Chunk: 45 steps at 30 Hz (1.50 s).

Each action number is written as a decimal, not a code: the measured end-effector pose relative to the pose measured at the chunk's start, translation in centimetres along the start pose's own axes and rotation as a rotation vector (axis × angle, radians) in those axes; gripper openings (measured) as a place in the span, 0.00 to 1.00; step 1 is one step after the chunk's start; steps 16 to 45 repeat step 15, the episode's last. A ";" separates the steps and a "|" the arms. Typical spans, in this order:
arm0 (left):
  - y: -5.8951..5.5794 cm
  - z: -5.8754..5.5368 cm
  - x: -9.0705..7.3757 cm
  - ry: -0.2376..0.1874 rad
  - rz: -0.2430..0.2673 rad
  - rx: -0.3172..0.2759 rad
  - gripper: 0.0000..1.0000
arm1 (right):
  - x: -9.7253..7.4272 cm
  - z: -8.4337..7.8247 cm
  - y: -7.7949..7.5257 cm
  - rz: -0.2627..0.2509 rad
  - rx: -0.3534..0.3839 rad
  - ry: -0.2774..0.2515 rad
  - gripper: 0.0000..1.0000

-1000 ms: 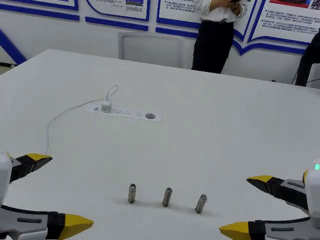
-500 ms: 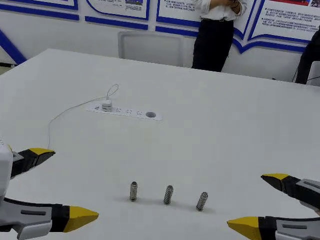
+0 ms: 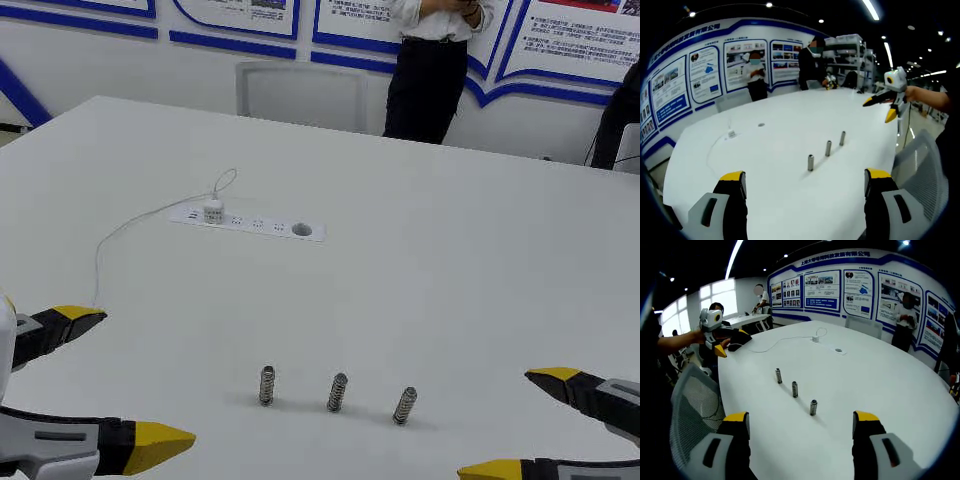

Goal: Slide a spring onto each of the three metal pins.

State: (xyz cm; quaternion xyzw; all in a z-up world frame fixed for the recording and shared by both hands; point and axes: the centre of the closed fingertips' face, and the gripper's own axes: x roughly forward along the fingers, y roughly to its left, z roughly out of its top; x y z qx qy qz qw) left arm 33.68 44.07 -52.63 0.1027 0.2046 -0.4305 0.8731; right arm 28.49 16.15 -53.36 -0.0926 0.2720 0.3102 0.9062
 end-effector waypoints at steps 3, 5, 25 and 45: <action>0.0 0.0 0.1 0.001 0.000 0.001 1.00 | -0.3 0.4 -0.1 -0.003 0.017 -0.017 0.85; -0.1 0.0 0.1 -0.001 -0.003 -0.004 1.00 | -0.5 0.7 -0.2 -0.010 0.030 -0.032 0.84; -0.7 0.0 0.4 0.001 -0.012 -0.006 1.00 | -0.8 1.3 0.0 -0.012 0.066 -0.062 0.83; -0.7 0.0 0.4 0.001 -0.012 -0.006 1.00 | -0.8 1.3 0.0 -0.012 0.066 -0.062 0.83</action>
